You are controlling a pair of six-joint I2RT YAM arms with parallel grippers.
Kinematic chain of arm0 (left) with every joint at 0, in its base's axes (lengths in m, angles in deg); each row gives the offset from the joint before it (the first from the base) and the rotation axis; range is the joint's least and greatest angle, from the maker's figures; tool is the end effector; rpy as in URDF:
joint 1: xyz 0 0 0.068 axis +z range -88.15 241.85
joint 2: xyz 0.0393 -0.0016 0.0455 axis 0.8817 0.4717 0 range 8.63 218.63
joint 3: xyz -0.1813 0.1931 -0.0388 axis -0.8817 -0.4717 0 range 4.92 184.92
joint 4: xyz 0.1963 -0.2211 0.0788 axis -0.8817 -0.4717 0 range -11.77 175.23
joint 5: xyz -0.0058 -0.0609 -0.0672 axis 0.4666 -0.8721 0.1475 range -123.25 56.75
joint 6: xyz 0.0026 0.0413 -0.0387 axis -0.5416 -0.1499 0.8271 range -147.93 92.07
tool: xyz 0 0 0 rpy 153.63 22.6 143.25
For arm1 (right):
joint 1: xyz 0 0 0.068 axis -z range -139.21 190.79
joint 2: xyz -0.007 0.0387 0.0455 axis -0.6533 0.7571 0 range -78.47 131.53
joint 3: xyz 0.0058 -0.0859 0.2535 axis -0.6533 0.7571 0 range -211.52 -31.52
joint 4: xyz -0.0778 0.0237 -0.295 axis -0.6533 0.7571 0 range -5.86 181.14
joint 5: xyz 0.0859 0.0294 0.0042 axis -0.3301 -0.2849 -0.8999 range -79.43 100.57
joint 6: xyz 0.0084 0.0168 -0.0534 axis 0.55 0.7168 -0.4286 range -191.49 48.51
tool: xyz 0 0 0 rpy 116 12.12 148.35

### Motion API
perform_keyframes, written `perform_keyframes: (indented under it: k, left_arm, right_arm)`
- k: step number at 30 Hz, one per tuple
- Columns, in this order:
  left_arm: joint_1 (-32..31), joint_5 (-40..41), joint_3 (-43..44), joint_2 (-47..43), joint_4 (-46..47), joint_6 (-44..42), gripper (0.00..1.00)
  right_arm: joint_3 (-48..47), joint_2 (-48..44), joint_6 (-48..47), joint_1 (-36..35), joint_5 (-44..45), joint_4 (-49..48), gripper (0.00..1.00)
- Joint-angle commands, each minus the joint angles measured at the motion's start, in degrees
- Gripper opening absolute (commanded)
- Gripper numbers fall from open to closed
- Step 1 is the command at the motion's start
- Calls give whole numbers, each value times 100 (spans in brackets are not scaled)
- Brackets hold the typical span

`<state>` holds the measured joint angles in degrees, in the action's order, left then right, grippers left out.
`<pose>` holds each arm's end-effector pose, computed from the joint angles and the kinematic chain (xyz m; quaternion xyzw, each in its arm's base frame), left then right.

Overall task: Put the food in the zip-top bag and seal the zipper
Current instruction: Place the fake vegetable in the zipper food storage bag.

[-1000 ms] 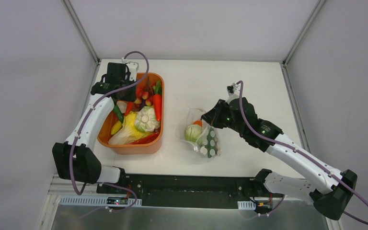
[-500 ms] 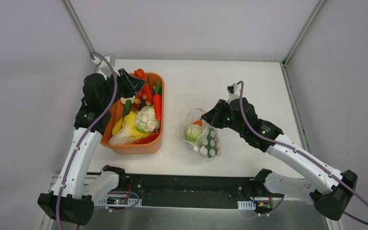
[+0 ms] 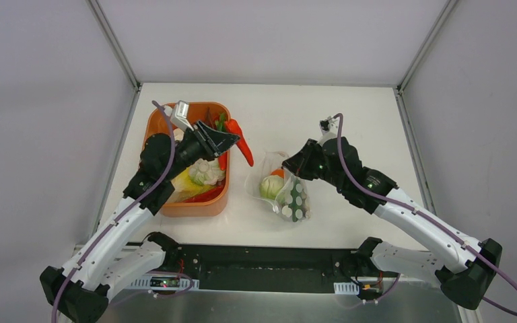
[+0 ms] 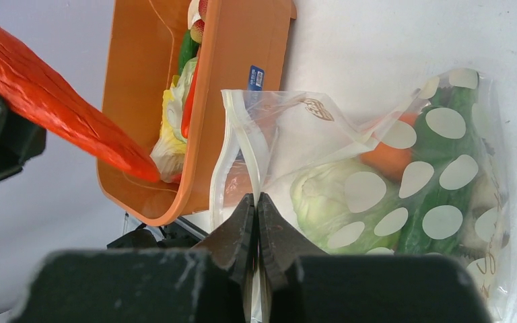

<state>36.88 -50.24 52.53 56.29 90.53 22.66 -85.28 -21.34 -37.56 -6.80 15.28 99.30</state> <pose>0.2211 -0.1156 0.3747 -0.0413 0.6742 -0.5263 0.5165 0.1927 0.2061 0.3375 -0.0727 0.8081 0.3557 0.4638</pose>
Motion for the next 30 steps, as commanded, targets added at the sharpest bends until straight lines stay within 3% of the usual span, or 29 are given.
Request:
perform_keyframes:
  k: [1, 7, 16, 30]
  left_arm:
    - [-640, 534, -418, -7, 1089, 594, 6]
    - [-1368, 1038, -764, 140, 1518, 596, 7]
    - [-1912, 1367, -1009, 483, 1942, 706, 7]
    - [-2731, 2593, -1405, 909, 2471, 745, 9]
  right_arm:
    - [22, -85, 104, 8, 50, -431, 5]
    - [52, -104, 134, 12, 122, -457, 5]
    - [62, -41, 175, 11, 78, -549, 5]
    - [78, -115, 280, 9, 159, -680, 5]
